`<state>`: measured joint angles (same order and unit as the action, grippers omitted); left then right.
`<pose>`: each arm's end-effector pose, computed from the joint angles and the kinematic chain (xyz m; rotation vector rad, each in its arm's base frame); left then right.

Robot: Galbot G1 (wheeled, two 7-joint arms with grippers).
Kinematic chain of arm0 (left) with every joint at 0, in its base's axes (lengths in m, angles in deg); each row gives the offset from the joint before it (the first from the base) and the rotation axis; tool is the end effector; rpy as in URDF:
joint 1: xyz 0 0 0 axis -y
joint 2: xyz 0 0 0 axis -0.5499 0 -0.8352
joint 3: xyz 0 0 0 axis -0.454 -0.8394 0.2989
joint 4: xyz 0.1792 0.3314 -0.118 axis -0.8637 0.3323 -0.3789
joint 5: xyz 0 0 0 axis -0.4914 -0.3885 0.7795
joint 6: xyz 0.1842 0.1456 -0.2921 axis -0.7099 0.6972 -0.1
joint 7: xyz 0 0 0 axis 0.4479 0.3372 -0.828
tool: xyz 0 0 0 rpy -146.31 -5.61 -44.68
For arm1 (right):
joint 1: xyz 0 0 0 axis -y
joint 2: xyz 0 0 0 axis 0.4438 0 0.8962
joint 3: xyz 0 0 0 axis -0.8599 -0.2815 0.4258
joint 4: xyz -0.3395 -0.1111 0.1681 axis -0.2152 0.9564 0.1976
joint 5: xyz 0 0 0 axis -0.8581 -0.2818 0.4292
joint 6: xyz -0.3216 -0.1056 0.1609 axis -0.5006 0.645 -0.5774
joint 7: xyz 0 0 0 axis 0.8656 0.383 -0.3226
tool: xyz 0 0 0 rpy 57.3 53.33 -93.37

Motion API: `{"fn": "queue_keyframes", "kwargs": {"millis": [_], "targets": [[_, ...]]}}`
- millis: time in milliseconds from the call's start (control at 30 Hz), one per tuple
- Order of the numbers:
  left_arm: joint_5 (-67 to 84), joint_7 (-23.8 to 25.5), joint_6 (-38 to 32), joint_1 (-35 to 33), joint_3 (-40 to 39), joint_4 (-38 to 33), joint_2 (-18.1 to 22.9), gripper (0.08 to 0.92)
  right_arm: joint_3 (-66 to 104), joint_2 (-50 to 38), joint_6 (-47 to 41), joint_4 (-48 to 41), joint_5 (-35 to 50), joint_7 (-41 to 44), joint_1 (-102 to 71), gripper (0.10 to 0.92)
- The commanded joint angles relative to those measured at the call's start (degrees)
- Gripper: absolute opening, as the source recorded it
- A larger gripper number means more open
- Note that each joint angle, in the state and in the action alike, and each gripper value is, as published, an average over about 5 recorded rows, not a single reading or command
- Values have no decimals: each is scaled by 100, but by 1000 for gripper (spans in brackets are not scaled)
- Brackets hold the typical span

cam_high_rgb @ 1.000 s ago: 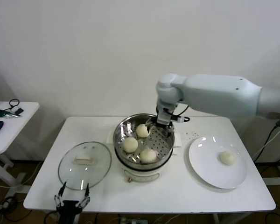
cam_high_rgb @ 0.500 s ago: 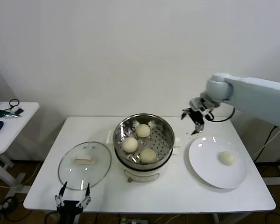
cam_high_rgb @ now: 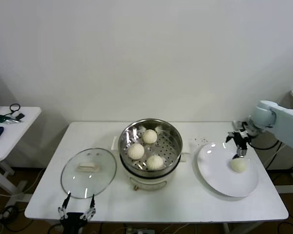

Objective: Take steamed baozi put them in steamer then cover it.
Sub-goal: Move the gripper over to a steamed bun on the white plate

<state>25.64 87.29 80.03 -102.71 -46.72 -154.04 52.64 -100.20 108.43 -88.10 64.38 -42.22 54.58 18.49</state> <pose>0.0678 0.0510 -0.4021 0.0902 -2.8691 -0.2431 0.5683 -0.2696 -0.1662 1.1790 -1.3370 1.3086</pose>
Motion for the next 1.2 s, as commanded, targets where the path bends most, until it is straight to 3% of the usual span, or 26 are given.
{"fn": "queue_keyframes", "kwargs": {"millis": [33,633,1200], "targets": [[19,3,31,-29,-4,19,31,823,1263,-221,152,-812,-834,104,-1532,823],[-59,9,89,100,20,99,36,823,1711,571,447,-1737,-1176,63,-1859,823],[-71,9,76,110,46,158,43,823,1693,752,456,-1819,-1154,173,-1796,822]]}}
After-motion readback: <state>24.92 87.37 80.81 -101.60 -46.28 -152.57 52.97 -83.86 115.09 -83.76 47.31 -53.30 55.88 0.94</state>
